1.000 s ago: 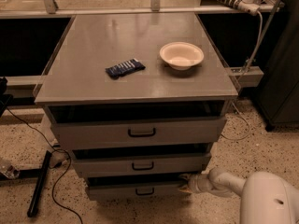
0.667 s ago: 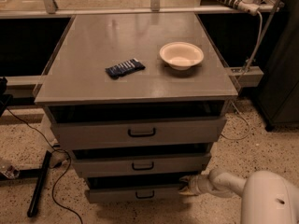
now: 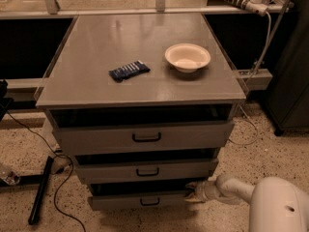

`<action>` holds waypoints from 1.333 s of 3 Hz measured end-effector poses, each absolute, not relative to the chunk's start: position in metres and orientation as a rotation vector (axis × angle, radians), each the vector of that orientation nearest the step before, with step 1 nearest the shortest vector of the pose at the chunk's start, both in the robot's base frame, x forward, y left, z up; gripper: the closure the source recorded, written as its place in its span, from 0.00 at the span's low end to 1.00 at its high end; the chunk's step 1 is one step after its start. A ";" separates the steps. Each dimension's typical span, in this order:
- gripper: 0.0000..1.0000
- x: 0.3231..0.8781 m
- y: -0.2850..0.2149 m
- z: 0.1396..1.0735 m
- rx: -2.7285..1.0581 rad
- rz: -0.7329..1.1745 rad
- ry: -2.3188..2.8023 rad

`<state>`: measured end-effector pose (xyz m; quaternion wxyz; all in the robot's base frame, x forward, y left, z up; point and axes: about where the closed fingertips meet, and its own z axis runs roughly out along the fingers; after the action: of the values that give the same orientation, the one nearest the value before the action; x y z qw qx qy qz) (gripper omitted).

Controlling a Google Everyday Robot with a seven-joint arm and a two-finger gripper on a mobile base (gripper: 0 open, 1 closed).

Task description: Open bottom drawer

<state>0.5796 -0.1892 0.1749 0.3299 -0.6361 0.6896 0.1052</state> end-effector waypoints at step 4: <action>0.58 0.534 -0.202 0.163 -1.624 0.360 1.789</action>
Offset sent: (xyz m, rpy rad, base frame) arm -0.0884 -0.0444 -0.0219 0.1748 0.0613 0.0113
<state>0.5336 -0.2021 0.1627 0.3423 -0.6245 0.6882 0.1384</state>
